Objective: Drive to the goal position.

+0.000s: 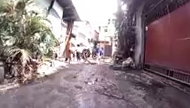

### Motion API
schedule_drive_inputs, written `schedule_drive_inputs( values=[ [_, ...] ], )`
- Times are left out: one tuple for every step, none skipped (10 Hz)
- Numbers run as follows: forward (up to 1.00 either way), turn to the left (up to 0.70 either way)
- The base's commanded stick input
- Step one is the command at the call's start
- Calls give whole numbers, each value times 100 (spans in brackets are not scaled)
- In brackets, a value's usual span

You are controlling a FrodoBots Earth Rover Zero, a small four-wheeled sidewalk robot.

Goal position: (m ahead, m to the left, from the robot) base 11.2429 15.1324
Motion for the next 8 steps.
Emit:
schedule_drive_inputs(
  values=[
    [0,0],
    [0,0],
    [0,0],
    [0,0],
    [0,0],
    [0,0],
    [0,0],
    [0,0]
  ],
)
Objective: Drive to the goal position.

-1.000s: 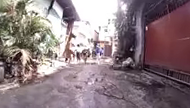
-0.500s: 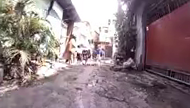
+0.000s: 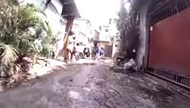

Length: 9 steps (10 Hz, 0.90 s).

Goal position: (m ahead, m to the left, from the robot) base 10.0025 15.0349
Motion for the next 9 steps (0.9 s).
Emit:
schedule_drive_inputs(
  values=[
    [0,0],
    [15,0],
    [65,0],
    [70,0],
    [70,0],
    [70,0],
    [70,0],
    [70,0],
    [70,0]
  ],
)
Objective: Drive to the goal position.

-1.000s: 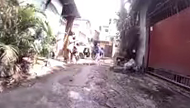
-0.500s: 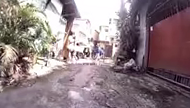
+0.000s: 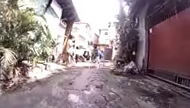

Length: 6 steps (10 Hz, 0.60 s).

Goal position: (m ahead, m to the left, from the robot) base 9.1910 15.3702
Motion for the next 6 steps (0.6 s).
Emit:
schedule_drive_inputs(
  values=[
    [70,0],
    [55,0],
    [0,0],
    [0,0],
    [0,0],
    [0,0]
  ],
)
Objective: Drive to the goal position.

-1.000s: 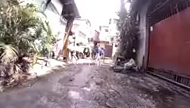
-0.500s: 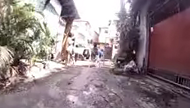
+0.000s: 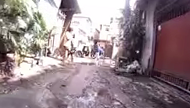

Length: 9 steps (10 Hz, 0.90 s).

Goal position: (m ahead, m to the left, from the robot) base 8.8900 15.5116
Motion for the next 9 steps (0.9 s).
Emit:
schedule_drive_inputs(
  values=[
    [7,0],
    [70,0],
    [70,0],
    [70,0],
    [70,0],
    [70,0],
    [70,0],
    [70,0],
    [70,0]
  ],
)
